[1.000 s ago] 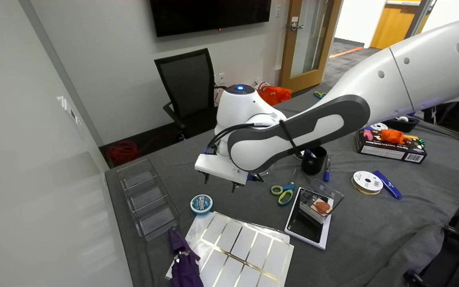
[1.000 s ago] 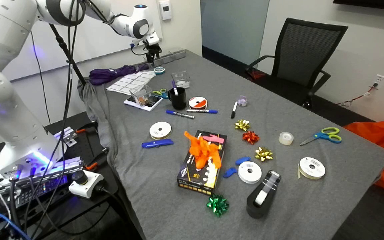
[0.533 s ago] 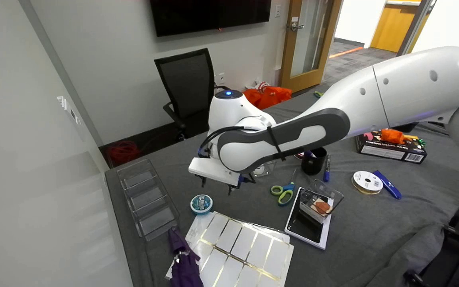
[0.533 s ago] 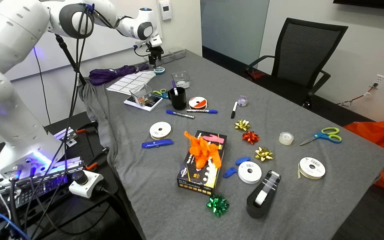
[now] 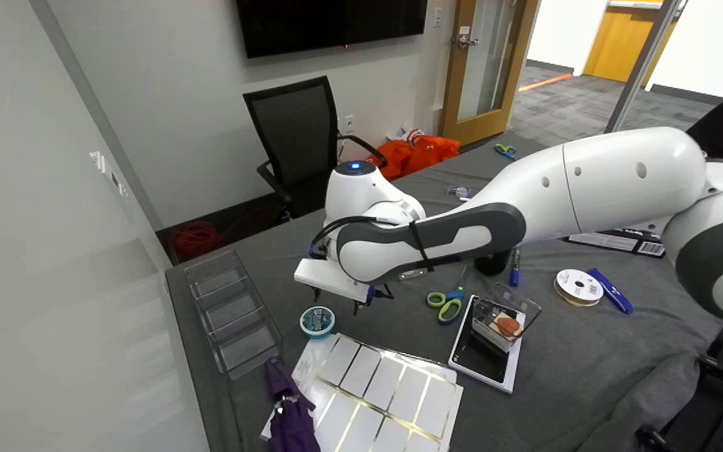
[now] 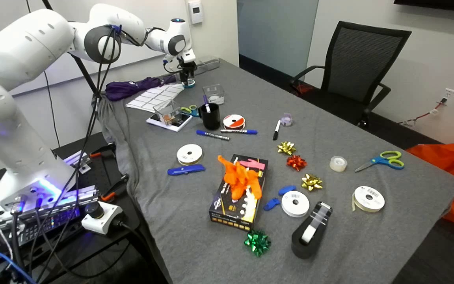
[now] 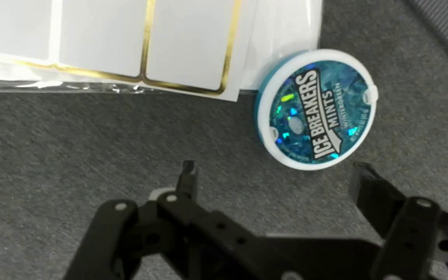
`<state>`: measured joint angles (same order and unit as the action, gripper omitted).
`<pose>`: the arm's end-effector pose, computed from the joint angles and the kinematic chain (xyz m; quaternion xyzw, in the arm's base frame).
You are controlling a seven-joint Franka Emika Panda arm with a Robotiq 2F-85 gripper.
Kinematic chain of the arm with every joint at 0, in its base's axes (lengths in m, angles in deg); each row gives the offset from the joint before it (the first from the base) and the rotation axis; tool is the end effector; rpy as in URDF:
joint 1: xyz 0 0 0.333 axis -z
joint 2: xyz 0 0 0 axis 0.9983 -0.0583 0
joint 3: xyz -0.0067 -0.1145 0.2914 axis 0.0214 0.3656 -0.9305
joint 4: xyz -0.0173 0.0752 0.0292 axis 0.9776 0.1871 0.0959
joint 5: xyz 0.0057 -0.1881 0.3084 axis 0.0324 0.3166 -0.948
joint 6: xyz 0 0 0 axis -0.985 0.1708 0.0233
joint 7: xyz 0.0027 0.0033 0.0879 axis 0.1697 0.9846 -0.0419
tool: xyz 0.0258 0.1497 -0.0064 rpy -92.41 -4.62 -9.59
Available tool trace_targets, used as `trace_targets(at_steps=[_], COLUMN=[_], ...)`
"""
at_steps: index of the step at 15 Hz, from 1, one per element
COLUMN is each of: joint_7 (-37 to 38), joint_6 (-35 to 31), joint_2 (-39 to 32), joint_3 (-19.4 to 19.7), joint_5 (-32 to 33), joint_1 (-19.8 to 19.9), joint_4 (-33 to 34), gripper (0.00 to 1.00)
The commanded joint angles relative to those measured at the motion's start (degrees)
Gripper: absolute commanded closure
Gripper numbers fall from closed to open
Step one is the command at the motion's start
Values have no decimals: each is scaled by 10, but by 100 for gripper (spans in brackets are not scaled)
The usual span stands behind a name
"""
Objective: Put the blue object inside the container
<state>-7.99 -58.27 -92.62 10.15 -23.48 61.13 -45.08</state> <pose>0.6840 0.3733 0.1199 -0.9020 0.4224 -0.0015 0.0890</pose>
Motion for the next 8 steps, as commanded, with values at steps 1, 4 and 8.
trace_targets(at_steps=[1, 4, 8], joint_7=[-30, -44, -70], joint_6=[-19, -49, -116], joint_2=[-38, -52, -71], joint_3=[-17, -31, -60], joint_5=[-8, -14, -26], joint_1=[7, 11, 16], joint_4=[40, 44, 47], gripper=[0, 0, 0])
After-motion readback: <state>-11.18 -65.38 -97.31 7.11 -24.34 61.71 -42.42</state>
